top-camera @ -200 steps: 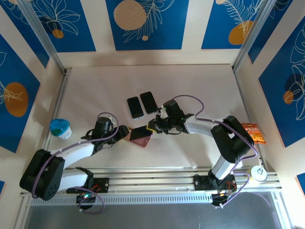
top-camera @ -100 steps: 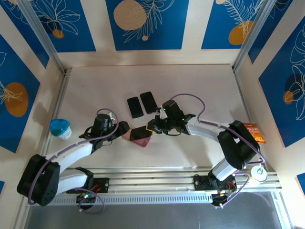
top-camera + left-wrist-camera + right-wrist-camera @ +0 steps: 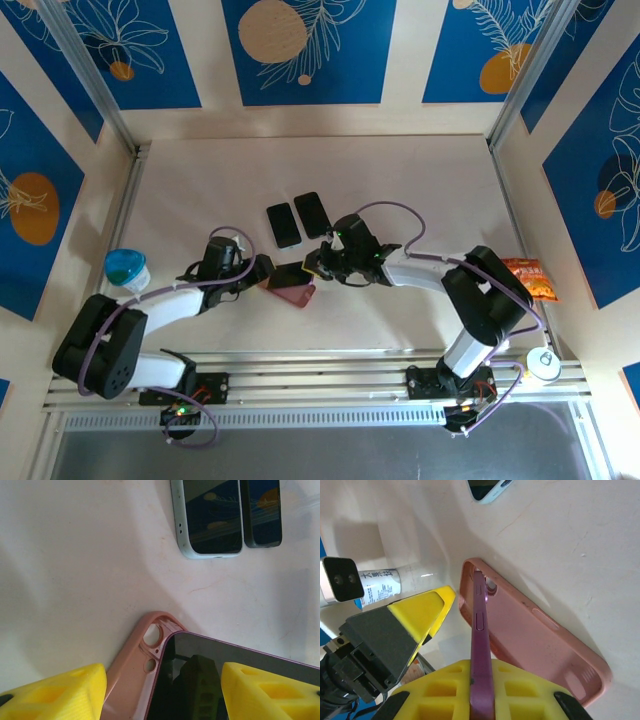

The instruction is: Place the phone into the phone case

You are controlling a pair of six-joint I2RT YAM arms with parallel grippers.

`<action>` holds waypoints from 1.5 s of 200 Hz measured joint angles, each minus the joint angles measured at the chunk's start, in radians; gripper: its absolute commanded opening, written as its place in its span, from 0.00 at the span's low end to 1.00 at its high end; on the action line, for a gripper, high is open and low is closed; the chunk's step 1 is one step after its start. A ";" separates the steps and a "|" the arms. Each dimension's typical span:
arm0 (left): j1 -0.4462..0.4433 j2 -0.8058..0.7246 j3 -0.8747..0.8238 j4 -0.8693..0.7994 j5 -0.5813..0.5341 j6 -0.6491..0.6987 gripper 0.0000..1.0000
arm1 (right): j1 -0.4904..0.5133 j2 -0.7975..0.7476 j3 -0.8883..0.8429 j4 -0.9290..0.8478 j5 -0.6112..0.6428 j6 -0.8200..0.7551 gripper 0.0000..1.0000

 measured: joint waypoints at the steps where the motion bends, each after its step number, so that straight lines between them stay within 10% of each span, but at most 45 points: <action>1: 0.000 0.001 0.000 0.001 0.001 0.000 0.63 | 0.000 0.000 0.000 0.001 0.000 0.002 0.00; 300: -0.031 -0.066 -0.007 -0.014 0.004 -0.048 0.64 | -0.023 0.056 0.026 -0.003 -0.072 -0.148 0.00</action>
